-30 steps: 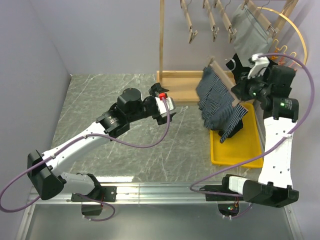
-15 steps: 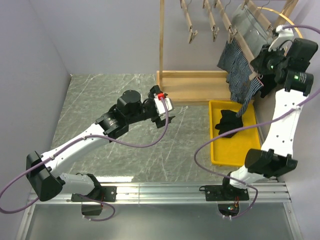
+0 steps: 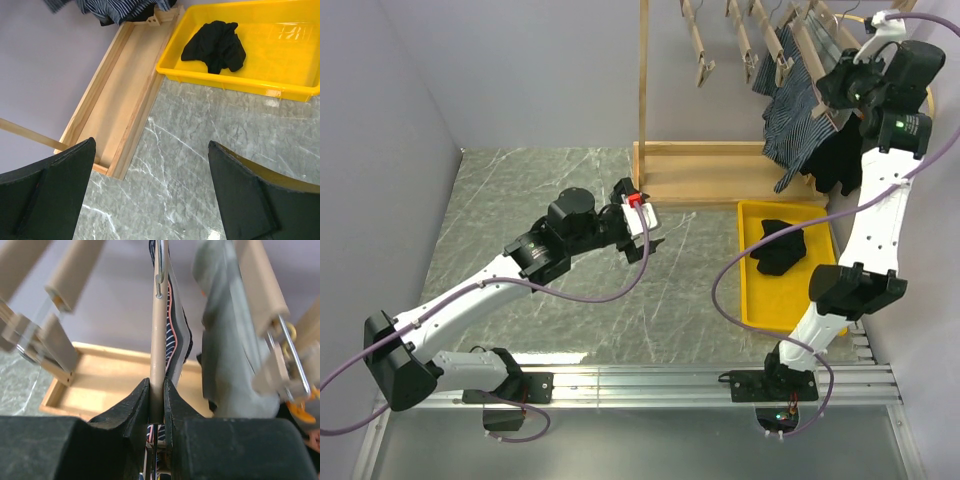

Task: Clip the underwear to the hanger
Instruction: Place the hanger at the clothesline.

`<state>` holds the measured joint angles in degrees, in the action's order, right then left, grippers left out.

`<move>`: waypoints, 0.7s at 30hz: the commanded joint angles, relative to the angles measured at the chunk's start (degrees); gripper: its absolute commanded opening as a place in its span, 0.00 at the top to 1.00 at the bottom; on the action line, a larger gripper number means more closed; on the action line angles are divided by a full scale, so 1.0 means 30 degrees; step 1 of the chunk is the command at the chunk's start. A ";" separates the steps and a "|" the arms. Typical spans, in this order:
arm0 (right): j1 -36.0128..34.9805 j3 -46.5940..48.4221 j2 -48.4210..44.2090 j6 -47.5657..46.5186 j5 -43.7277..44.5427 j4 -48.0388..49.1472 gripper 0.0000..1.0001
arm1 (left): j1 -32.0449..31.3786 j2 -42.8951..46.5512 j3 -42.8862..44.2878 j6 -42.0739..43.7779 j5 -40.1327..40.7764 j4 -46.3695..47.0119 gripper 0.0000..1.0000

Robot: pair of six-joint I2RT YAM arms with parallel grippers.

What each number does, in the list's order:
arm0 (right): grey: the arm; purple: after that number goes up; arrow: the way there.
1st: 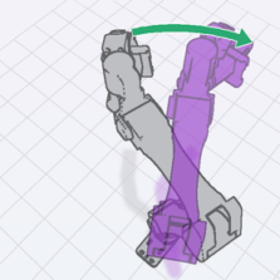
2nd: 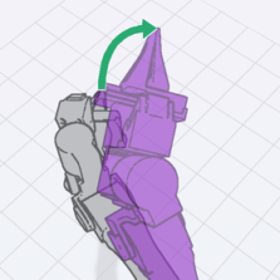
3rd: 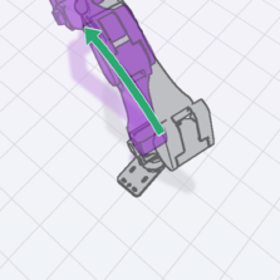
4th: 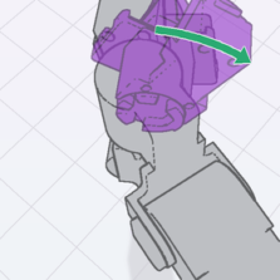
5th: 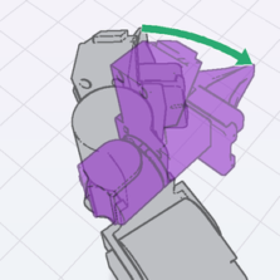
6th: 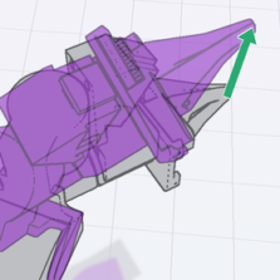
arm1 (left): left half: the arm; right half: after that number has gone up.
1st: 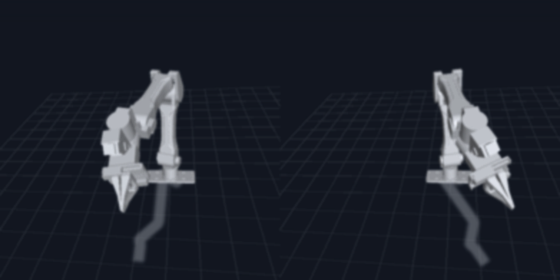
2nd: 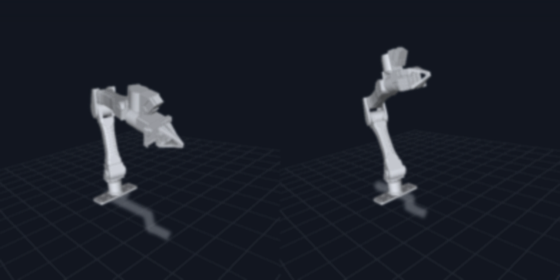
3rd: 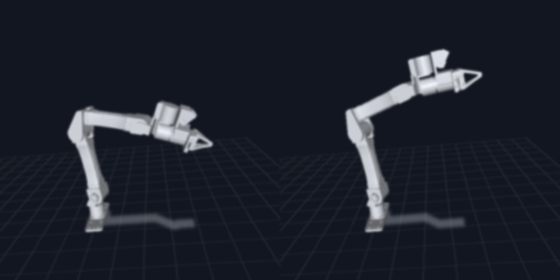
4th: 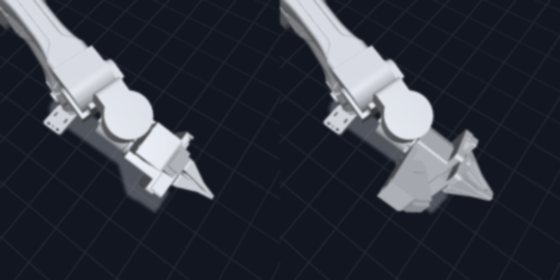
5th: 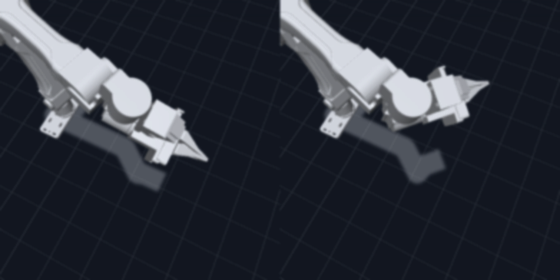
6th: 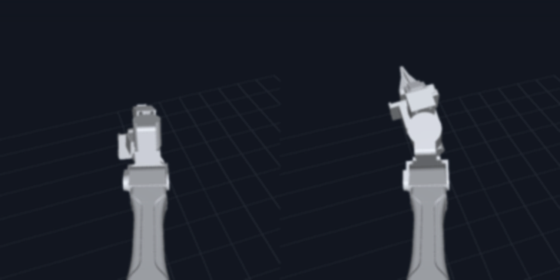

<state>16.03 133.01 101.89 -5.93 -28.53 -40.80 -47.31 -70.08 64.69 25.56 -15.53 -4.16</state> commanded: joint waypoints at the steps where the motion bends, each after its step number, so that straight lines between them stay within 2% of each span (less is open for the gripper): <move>1: -0.0685 0.1687 0.0138 0.0570 0.1159 0.3050 1.00 | 0.0037 0.0656 -0.0350 -0.0522 0.0166 0.0626 0.01; 7: -0.0861 0.2595 0.1164 0.1537 0.2303 0.4486 1.00 | 0.0008 0.0890 -0.0790 -0.0786 0.0283 0.0948 0.01; 21: -0.1711 0.4090 0.3215 0.1510 0.3739 0.6683 1.00 | 0.0125 0.1300 -0.1346 -0.1020 0.0841 0.1066 0.01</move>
<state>11.40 141.49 111.68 -2.13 -19.16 -28.18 -47.27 -68.36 60.97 24.16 -13.91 -3.27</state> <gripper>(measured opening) 0.211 0.993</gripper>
